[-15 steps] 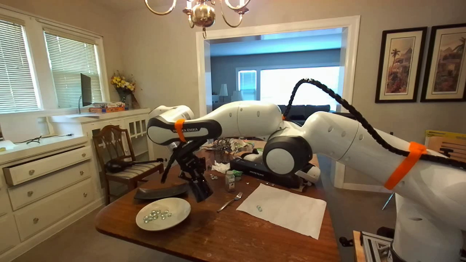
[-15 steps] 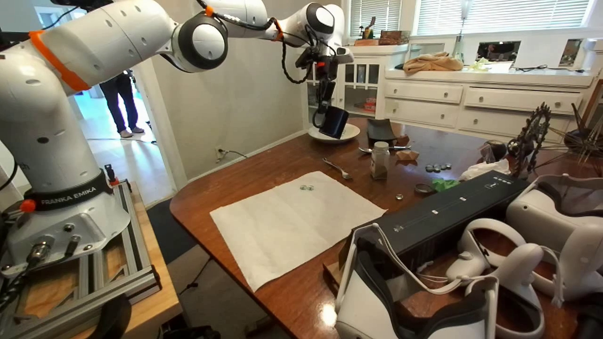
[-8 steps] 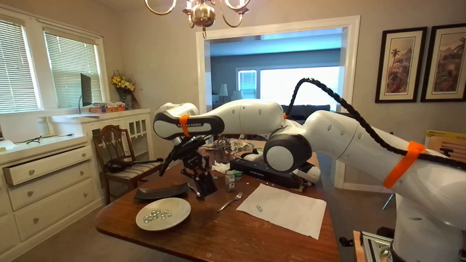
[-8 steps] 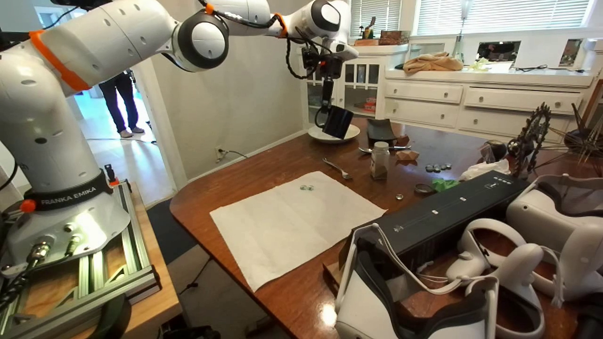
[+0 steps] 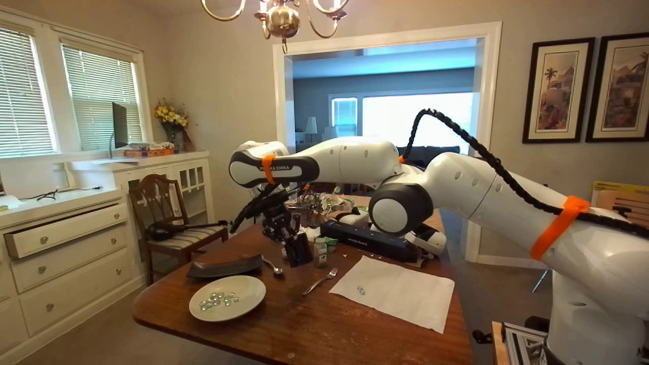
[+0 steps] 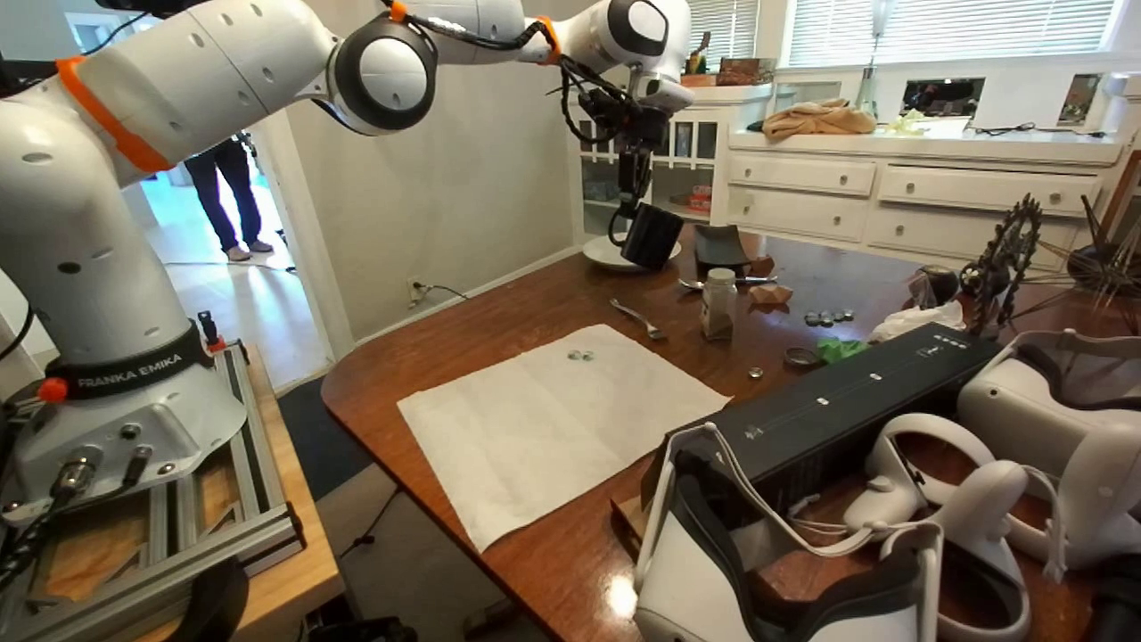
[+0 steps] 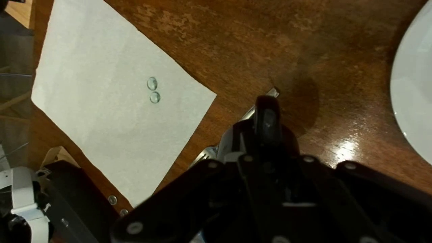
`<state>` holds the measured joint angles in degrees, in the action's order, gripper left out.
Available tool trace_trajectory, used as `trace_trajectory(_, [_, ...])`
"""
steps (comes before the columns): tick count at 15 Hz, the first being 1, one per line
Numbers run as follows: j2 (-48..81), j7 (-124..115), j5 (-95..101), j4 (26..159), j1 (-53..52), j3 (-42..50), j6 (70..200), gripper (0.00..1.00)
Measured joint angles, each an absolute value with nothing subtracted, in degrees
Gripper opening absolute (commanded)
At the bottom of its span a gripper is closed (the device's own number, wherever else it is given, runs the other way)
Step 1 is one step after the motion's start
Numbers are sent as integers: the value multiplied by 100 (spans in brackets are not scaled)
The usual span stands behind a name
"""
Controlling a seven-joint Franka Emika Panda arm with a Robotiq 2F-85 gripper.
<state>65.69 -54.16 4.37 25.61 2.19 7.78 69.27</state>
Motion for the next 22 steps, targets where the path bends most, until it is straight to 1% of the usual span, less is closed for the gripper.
trace_trajectory(1, [6568, -5440, 431, 2561, 221, 775, 6927, 5])
trace_trajectory(7, [6572, -5553, 485, 2574, 252, 916, 7150, 5])
trace_trajectory(16, [6575, -6291, 456, 2583, 705, 985, 8412, 5])
trace_trajectory(22, [6675, -6765, 457, 2595, 723, 985, 8930, 5])
